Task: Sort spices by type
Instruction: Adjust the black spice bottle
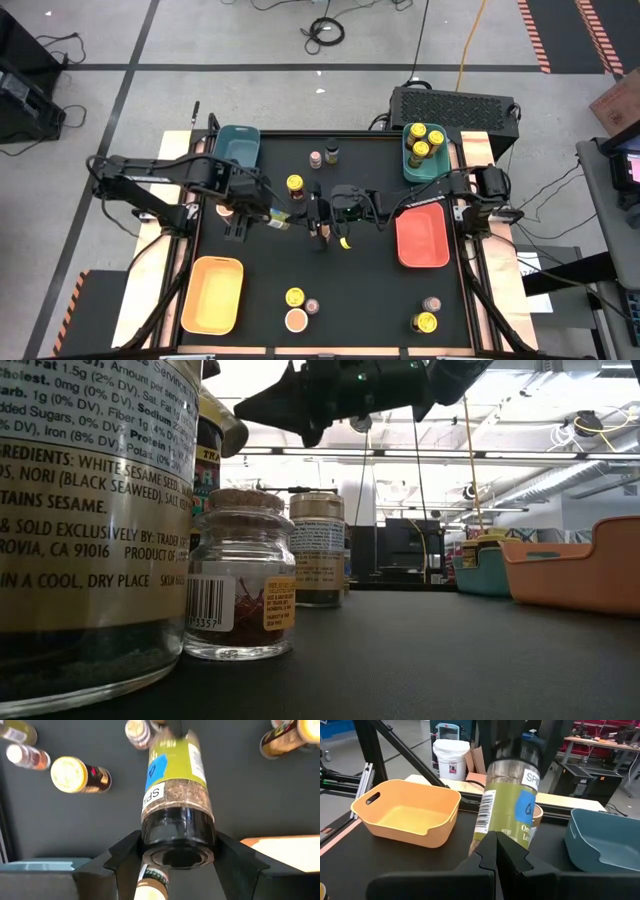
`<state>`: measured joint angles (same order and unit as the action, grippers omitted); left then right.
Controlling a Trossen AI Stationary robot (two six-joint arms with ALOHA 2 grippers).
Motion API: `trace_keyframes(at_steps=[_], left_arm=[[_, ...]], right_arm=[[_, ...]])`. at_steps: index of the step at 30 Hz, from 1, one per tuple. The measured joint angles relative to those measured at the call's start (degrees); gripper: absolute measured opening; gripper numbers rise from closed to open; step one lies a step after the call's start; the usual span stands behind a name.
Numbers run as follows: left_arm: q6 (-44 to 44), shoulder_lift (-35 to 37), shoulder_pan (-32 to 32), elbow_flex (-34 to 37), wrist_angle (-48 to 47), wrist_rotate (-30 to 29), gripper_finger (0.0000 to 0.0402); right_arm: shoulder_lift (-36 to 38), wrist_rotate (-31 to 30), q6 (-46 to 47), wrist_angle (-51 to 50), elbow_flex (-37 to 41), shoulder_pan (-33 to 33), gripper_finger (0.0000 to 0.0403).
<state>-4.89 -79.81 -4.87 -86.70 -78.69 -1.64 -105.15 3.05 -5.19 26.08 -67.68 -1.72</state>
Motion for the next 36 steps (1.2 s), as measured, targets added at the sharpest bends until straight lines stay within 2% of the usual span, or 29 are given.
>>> trace_keyframes(at_steps=[7,16,22,29,36], left_arm=[[-0.11,0.0,-0.03,-4.2,0.87,0.38,0.0215],[-0.09,0.0,-0.03,-4.52,-0.16,0.45,0.0215],[3.7,0.0,-0.04,-4.51,-6.82,0.47,0.0215],[7.51,-0.03,-0.55,2.76,-9.68,0.39,0.0215],[7.52,0.0,0.22,14.32,-8.46,0.53,0.0215]], right_arm=[[-0.02,-0.41,-0.13,0.22,0.02,0.04,0.0],[0.14,-0.38,-1.31,0.35,0.03,0.04,0.0],[5.98,-0.4,-4.47,-5.04,0.11,-0.4,0.0],[11.45,-0.48,-6.0,-13.89,0.2,-0.48,0.0],[12.0,-2.64,-5.74,-14.01,2.85,-1.01,0.0]])
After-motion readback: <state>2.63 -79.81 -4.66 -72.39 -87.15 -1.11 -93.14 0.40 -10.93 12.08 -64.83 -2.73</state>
